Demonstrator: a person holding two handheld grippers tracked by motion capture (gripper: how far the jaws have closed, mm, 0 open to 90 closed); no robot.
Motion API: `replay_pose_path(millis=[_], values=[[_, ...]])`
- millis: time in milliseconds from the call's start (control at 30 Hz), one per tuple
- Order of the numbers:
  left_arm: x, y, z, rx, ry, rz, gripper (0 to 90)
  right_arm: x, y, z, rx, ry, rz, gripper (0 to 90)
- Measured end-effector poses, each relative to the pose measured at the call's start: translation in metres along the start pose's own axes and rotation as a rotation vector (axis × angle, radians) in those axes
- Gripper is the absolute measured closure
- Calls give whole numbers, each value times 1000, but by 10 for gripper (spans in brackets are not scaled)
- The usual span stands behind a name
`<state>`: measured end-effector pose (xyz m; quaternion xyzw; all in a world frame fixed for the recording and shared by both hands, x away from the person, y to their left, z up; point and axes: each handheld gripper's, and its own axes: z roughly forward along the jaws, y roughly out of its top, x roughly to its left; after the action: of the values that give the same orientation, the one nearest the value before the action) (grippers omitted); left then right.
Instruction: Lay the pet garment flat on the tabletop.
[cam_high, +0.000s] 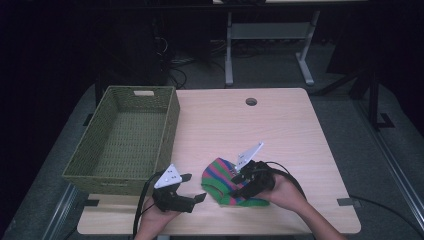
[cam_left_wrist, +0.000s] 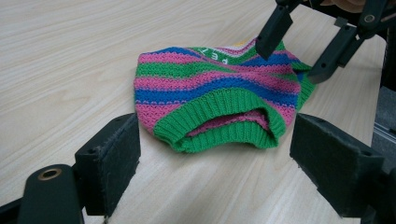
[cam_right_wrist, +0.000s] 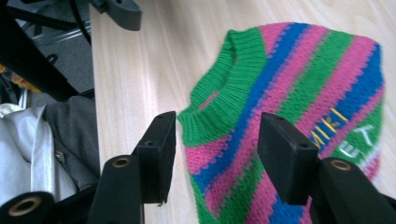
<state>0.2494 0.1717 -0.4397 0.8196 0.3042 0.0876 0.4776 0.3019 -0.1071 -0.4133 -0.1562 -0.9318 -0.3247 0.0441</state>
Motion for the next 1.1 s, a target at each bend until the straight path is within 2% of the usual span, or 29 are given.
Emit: replay_pose_path(millis=[267, 533, 800, 833, 1100], values=[[0, 0, -1, -3, -1, -8, 159, 4, 6, 19, 29, 41, -25, 476], [0, 0, -2, -2, 0, -8, 158, 5, 7, 42, 93, 44, -27, 485], [1, 0, -2, -7, 1, -12, 159, 10, 3, 48, 81, -15, -69, 539], [1, 0, -2, -7, 1, -13, 159, 12, 2, 49, 72, -42, -74, 573], [0, 0, -2, -4, 1, -9, 159, 11, -4, 48, 35, -81, -34, 705]])
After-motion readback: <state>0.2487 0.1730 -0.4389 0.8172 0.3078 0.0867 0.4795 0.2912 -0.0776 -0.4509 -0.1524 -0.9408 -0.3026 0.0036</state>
